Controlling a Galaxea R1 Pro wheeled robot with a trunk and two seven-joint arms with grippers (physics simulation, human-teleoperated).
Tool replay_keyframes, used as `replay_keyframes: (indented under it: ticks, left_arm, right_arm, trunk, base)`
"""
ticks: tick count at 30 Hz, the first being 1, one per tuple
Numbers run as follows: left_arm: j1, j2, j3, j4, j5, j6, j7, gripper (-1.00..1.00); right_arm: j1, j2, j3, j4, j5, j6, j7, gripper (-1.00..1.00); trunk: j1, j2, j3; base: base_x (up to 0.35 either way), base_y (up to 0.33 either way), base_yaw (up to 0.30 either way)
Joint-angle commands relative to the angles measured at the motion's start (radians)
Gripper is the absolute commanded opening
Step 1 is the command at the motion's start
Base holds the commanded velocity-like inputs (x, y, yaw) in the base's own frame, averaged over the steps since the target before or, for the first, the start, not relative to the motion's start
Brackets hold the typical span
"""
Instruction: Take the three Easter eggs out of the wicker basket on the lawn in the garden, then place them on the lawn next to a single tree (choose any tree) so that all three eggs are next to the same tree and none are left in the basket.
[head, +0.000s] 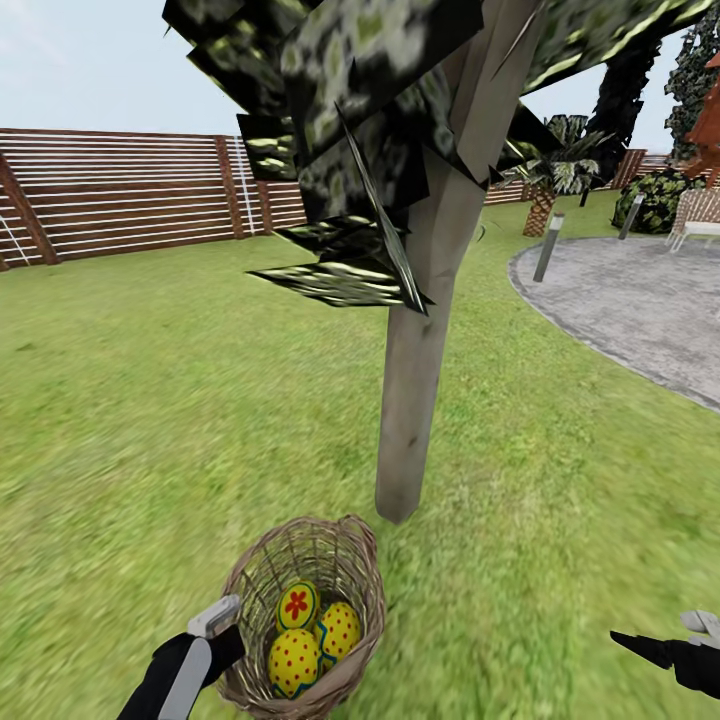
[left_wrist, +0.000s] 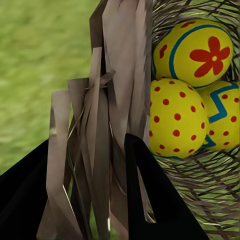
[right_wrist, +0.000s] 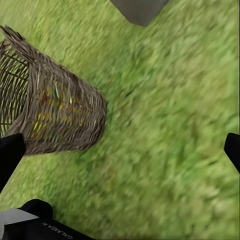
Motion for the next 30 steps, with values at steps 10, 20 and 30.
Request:
replay_keyframes:
  ticks: [10, 20, 30]
  left_arm:
    - [0.0, -0.002, 0.005, 0.029, -0.015, -0.023, 0.009, -1.0]
    - [0.0, -0.002, 0.005, 0.029, -0.015, -0.02, 0.009, -1.0]
    - [0.0, 0.016, -0.001, 0.025, -0.02, -0.019, 0.012, 1.0]
  right_arm:
    - [-0.001, 0.0, -0.003, 0.0, 0.0, 0.01, -0.008, 1.0]
    - [-0.001, 0.0, -0.003, 0.0, 0.0, 0.01, -0.01, 1.0]
    - [-0.001, 0.0, -0.005, 0.0, 0.0, 0.009, -0.01, 1.0]
  trunk:
    - [0.0, 0.0, -0.001]
    - [0.0, 0.0, -0.001]
    - [0.0, 0.0, -0.001]
  base:
    - [0.0, 0.0, 0.0]
    - [0.0, 0.0, 0.0]
    - [0.0, 0.0, 0.0]
